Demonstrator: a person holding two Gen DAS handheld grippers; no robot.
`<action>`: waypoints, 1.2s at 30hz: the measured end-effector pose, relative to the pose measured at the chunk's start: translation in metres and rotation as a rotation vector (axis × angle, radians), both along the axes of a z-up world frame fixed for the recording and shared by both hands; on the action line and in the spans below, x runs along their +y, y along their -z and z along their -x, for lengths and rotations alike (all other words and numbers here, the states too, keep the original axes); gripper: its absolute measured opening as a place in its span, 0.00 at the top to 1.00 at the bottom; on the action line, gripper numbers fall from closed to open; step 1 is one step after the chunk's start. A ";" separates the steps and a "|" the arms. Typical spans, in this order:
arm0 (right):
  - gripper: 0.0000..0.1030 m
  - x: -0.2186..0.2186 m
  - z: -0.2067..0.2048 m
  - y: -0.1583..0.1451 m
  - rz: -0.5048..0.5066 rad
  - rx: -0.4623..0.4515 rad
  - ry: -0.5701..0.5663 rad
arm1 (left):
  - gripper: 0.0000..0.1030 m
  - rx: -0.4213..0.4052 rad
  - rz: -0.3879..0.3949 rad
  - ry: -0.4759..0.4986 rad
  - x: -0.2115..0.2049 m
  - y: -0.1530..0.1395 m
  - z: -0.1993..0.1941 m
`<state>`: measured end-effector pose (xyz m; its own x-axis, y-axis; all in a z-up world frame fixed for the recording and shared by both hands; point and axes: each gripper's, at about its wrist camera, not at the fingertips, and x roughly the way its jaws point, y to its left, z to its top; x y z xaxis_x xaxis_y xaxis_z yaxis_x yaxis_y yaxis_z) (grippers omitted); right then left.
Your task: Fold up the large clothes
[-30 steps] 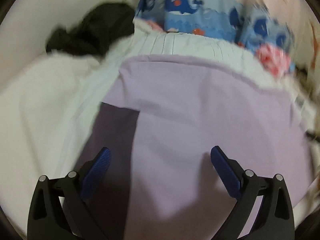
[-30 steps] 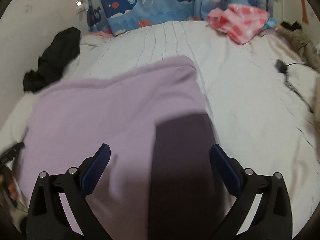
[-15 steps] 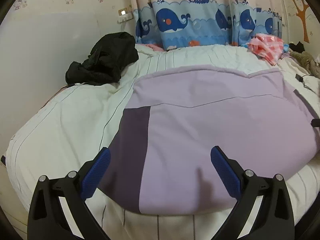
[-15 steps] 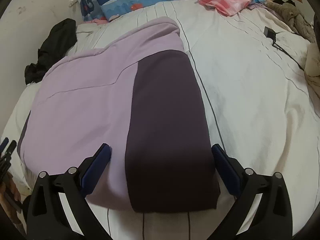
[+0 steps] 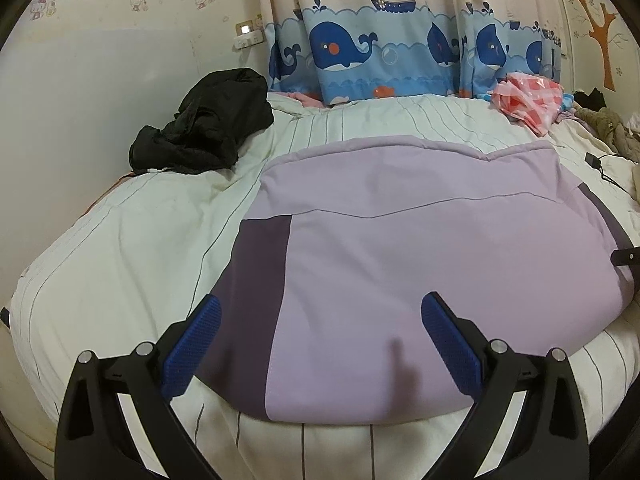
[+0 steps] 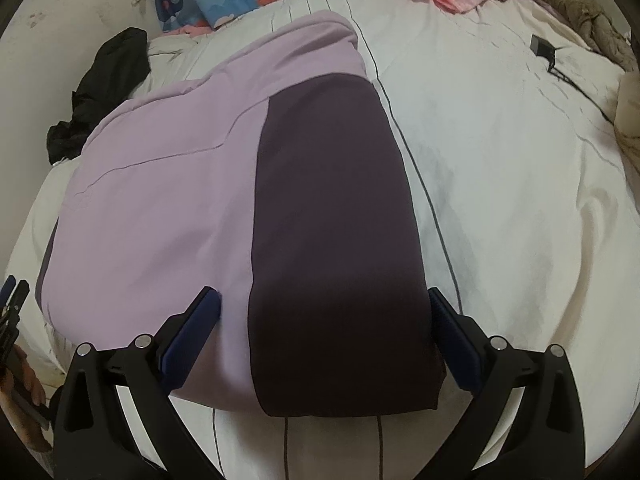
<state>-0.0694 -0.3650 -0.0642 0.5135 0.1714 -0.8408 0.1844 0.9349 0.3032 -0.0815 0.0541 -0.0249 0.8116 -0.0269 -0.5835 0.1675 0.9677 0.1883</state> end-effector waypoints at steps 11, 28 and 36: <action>0.06 -0.004 -0.003 0.003 -0.016 0.013 -0.002 | 0.07 0.040 0.038 0.019 0.003 0.004 -0.006; 0.06 -0.049 0.021 0.015 -0.305 0.047 0.061 | 0.07 0.293 0.865 -0.060 0.126 0.027 -0.026; 0.06 -0.058 0.027 0.016 -0.398 0.066 0.048 | 0.07 0.368 0.881 -0.098 0.132 0.044 -0.019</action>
<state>-0.0959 -0.4233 -0.0800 0.4756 0.4672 -0.7453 0.2561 0.7371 0.6254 -0.0626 0.1860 -0.0692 0.6033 -0.5196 -0.6050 -0.0188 0.7492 -0.6621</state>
